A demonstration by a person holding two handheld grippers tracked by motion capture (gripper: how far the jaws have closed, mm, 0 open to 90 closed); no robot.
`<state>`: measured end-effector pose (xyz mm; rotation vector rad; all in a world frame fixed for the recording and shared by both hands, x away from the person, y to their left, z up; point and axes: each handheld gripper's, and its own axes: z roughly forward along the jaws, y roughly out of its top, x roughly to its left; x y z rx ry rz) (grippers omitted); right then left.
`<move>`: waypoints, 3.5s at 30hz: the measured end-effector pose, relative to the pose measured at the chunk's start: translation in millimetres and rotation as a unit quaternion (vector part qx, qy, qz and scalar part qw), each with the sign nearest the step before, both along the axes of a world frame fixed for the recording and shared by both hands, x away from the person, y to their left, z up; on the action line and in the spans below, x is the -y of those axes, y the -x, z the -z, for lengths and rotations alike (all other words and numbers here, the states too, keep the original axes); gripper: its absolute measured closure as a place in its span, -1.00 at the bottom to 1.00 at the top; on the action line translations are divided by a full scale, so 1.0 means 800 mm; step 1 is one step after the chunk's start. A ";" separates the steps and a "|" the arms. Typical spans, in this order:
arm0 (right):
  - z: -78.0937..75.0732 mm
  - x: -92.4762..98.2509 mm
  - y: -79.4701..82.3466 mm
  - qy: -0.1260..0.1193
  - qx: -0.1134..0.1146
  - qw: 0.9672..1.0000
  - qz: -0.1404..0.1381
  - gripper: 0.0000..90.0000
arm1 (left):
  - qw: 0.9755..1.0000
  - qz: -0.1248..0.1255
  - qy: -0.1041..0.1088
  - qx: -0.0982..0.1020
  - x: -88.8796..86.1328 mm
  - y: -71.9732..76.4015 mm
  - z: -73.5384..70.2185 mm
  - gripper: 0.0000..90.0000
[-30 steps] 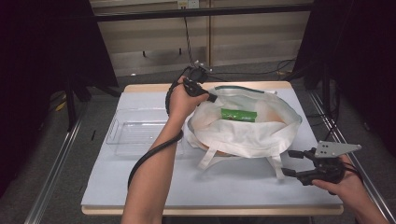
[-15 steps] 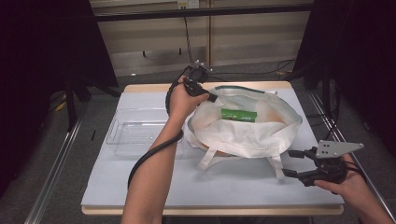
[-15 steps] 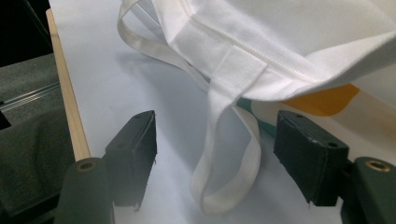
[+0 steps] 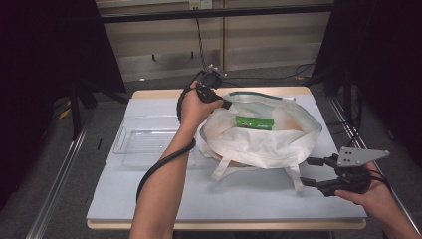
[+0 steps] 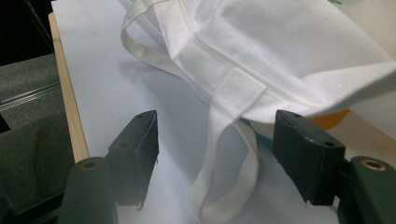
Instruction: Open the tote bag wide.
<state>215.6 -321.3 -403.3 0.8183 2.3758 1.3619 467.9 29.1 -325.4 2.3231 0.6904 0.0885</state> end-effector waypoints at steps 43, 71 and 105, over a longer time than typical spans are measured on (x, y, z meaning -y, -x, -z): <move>0.002 -0.057 -0.068 0.053 0.020 0.998 -0.022 0.99 | 1.000 0.002 -0.005 -0.004 0.005 -0.003 -0.001 0.73; 0.028 -0.054 -0.064 0.049 -0.013 0.997 -0.051 1.00 | 1.000 -0.027 -0.013 -0.006 0.018 -0.024 0.017 0.75; 0.033 -0.053 -0.057 0.039 -0.007 0.998 -0.049 0.89 | 0.999 -0.029 -0.021 -0.032 0.022 -0.031 0.050 0.75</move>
